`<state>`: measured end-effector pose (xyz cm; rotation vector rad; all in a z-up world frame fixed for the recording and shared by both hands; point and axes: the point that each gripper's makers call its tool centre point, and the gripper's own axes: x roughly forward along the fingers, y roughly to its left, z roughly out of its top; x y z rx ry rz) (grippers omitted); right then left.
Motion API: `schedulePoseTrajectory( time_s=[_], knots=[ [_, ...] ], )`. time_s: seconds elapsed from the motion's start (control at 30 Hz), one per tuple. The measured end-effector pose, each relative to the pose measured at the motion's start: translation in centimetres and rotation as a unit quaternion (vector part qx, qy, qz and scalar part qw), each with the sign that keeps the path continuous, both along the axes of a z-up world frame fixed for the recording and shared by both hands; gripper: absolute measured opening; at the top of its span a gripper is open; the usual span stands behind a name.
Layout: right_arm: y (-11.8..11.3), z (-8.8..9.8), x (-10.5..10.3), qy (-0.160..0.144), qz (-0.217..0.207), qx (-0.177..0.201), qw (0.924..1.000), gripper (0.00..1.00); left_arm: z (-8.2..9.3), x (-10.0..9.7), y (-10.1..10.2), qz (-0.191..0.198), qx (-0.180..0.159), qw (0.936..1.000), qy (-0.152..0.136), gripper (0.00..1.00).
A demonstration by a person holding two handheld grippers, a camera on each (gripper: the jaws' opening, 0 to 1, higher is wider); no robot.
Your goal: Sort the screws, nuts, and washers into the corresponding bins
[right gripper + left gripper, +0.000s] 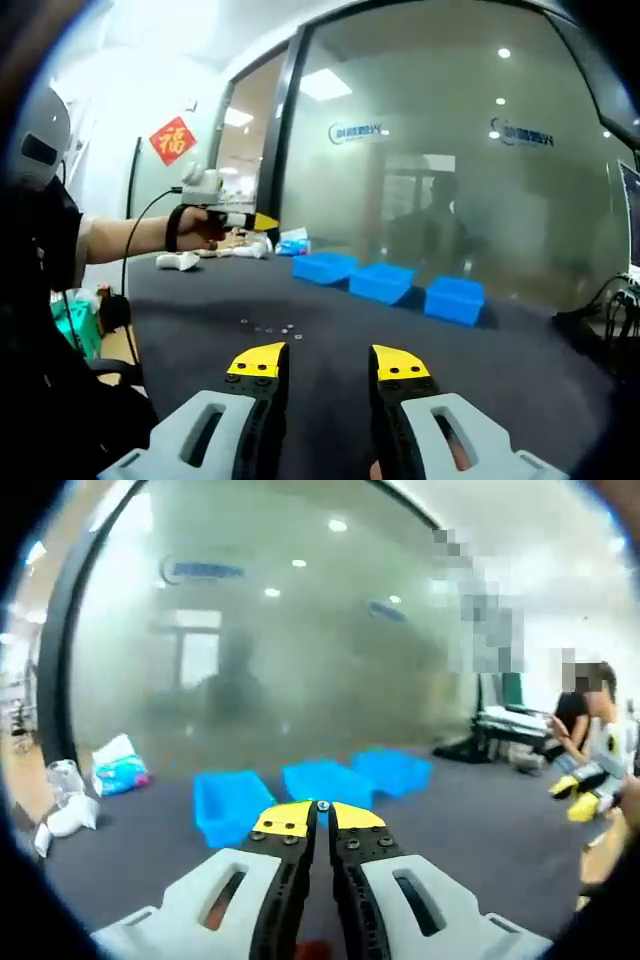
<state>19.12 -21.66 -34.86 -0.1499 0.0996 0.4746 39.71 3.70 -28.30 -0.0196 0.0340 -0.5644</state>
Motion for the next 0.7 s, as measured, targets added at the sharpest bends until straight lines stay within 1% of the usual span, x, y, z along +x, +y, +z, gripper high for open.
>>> schedulePoseTrajectory(
  time_s=[0.1,0.17,0.2,0.27,0.33,0.37,0.43,0.53,0.6,0.67,0.7],
  knots=[
    [0.0,0.0,0.0,0.001,-0.001,0.001,1.0,0.29,-0.1,2.1,0.2,0.017,0.014,0.9997,-0.006,0.05],
    [0.0,0.0,0.0,0.001,-0.001,0.002,1.0,0.29,-0.1,3.6,0.4,0.025,0.013,0.9996,-0.008,0.05],
    [-0.1,-0.1,0.1,0.001,-0.001,0.003,1.0,0.29,-0.3,4.5,0.5,0.032,0.012,0.9994,-0.002,0.05],
    [-0.1,-0.1,0.1,0.002,-0.003,0.003,1.0,0.29,-0.5,6.1,0.9,0.044,0.0,0.999,0.007,0.05],
    [-0.2,-0.1,0.0,0.002,-0.003,0.003,1.0,0.29,-0.6,7.4,1.2,0.054,-0.002,0.9984,0.013,0.05],
    [-0.2,-0.1,0.0,0.003,-0.003,0.003,1.0,0.29,-0.8,8.3,1.4,0.062,-0.002,0.9979,0.017,0.05],
    [-0.3,-0.3,0.1,0.005,-0.004,0.002,1.0,0.29,-0.9,9.7,1.5,0.073,-0.012,0.9969,0.028,0.06],
    [-0.4,-0.3,0.1,0.007,-0.003,0.0,1.0,0.29,-1.0,11.5,1.5,0.085,0.005,0.996,0.025,0.06],
    [-0.4,-0.3,0.2,0.006,-0.003,-0.001,1.0,0.29,-1.1,12.7,1.3,0.088,0.007,0.9957,0.027,0.05],
    [-0.4,-0.3,0.3,0.006,-0.004,0.001,1.0,0.28,-1.6,13.7,1.2,0.092,0.021,0.995,0.032,0.05],
    [-0.4,-0.4,0.3,0.006,-0.003,0.002,1.0,0.28,-1.8,14.3,1.2,0.093,0.023,0.9949,0.033,0.05]
  ],
)
